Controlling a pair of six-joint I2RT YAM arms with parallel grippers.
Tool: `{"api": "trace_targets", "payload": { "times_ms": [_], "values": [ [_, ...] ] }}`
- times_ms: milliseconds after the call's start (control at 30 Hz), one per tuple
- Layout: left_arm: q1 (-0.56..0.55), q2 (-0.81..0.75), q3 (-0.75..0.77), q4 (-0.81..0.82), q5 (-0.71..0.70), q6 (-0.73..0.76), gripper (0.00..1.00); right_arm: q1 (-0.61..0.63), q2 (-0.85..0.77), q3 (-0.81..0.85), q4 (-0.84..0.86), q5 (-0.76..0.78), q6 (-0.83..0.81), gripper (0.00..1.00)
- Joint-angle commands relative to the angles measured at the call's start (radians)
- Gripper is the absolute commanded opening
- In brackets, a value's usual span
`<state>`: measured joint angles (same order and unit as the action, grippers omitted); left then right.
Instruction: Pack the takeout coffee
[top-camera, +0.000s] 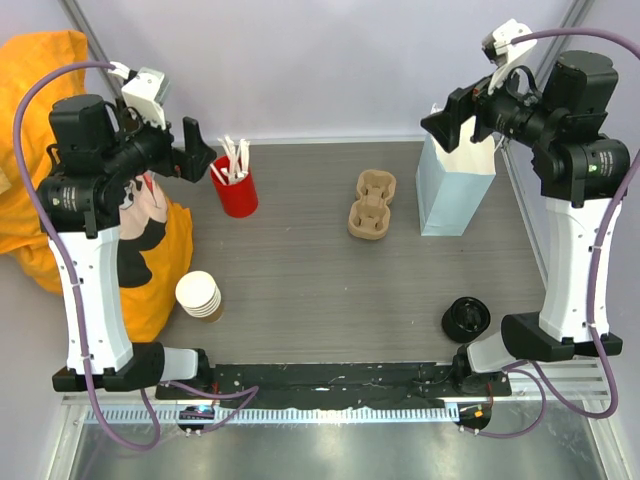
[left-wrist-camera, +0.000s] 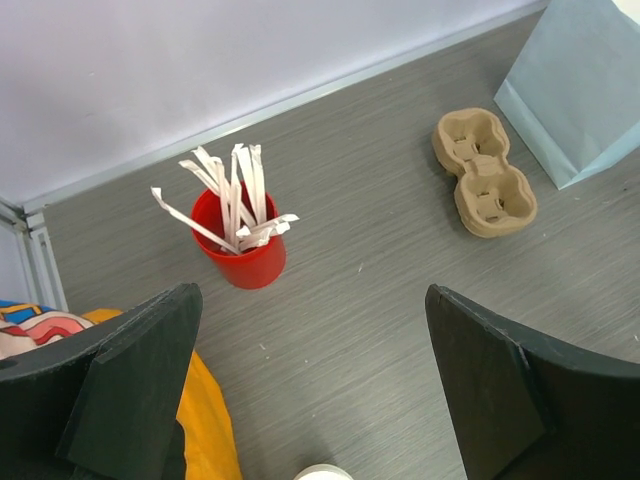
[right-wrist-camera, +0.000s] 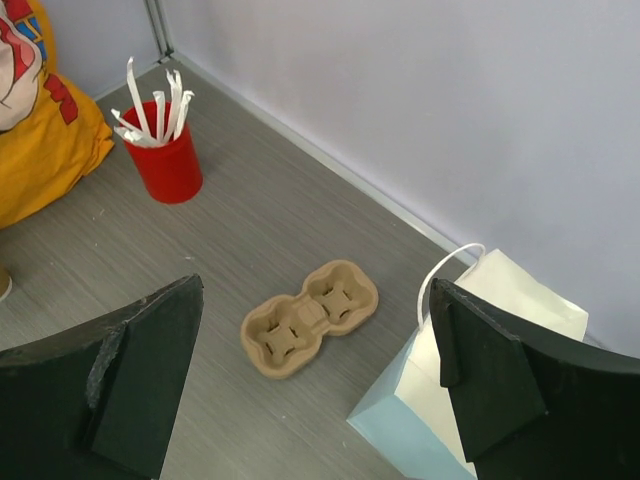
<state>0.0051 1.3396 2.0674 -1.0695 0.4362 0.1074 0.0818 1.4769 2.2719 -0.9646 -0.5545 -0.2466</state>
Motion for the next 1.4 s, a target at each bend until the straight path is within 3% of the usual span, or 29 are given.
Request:
{"api": "trace_targets", "payload": {
  "times_ms": [0,167,333,467,600,900,1200,1367],
  "values": [
    [0.004,-0.008,-0.013,0.045,0.052,-0.018,1.0,-0.001,-0.029,-0.025,0.024,0.002,-0.051,1.0],
    [0.004,-0.011,-0.039,0.059,0.055,-0.026,1.0,0.001,-0.035,-0.106,0.093,0.126,-0.033,1.0],
    [0.004,-0.016,-0.056,0.06,0.056,-0.026,1.0,-0.001,-0.035,-0.264,0.274,0.258,0.061,0.97],
    [0.004,-0.014,-0.059,0.062,0.058,-0.029,1.0,0.009,-0.015,-0.377,0.404,0.381,0.118,0.8],
    [0.003,-0.011,-0.064,0.065,0.058,-0.031,1.0,0.039,0.025,-0.414,0.495,0.479,0.151,0.72],
    [0.004,0.0,-0.075,0.071,0.042,-0.035,1.0,0.095,0.094,-0.449,0.537,0.586,0.233,0.66],
    [0.004,0.009,-0.081,0.071,0.042,-0.034,1.0,0.173,0.118,-0.52,0.56,0.72,0.227,0.55],
    [0.003,0.007,-0.082,0.068,0.039,-0.032,1.0,0.19,0.122,-0.548,0.583,0.766,0.224,0.44]
  ]
}}
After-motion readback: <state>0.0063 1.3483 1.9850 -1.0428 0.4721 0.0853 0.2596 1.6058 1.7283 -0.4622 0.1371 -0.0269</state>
